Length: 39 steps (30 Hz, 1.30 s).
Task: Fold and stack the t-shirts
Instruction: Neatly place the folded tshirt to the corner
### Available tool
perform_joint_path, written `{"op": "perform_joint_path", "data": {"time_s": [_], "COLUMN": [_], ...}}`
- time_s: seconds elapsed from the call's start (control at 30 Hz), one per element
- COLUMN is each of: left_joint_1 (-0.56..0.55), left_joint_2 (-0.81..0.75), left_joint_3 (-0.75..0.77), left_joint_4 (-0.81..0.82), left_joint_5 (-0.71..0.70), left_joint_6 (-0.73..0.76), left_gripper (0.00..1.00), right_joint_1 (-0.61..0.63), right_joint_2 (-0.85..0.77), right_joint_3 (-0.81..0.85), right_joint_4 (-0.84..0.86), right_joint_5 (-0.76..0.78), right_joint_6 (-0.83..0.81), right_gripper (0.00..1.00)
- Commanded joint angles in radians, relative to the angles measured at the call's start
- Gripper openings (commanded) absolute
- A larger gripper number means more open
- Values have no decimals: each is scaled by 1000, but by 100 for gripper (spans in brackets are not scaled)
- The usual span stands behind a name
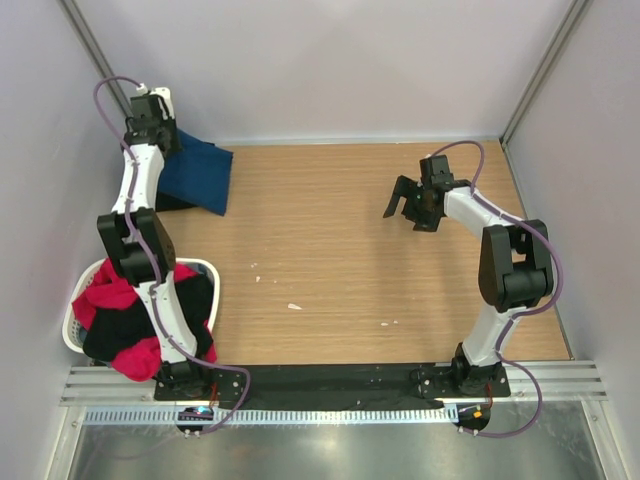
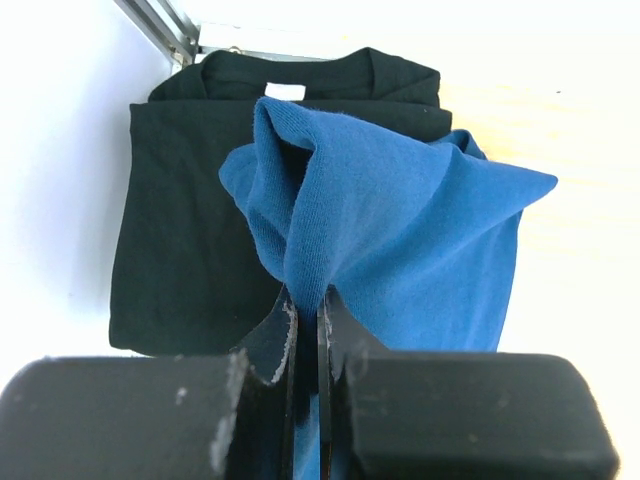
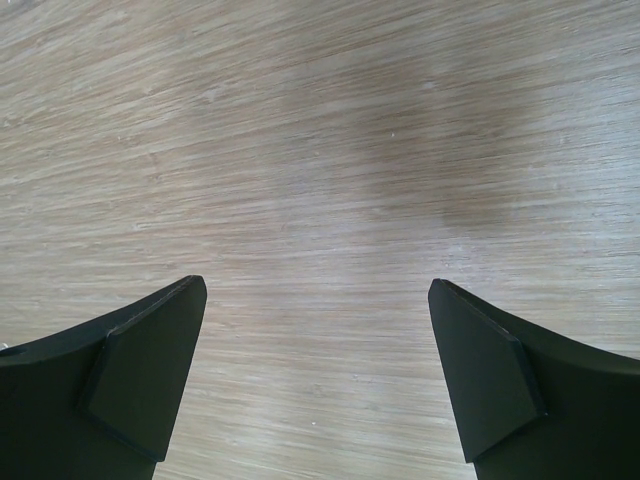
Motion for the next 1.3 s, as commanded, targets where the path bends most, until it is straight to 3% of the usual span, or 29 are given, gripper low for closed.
{"op": "perform_joint_path", "data": {"time_s": [0.0, 0.23, 0.5, 0.8, 1.27], "left_joint_1": [10, 13, 73, 96, 176], "left_joint_2": [-113, -185, -214, -145, -45], "left_joint_3": [-41, -240, -429, -395, -343], "left_joint_4": [152, 355, 649, 691, 717], "left_joint_5": [-23, -103, -59, -132, -129], "left_joint_6": [-7, 14, -27, 34, -27], "left_gripper": [0, 0, 0, 0, 0], "right_joint_1": [-4, -4, -4, -4, -4], "right_joint_2": [-9, -2, 1, 3, 18], "right_joint_3": [9, 12, -2, 0, 3], "right_joint_4": [31, 34, 46, 46, 37], "right_joint_5": [-18, -30, -61, -69, -80], "right_joint_6": [14, 9, 20, 26, 29], "right_gripper": [100, 100, 100, 100, 100]}}
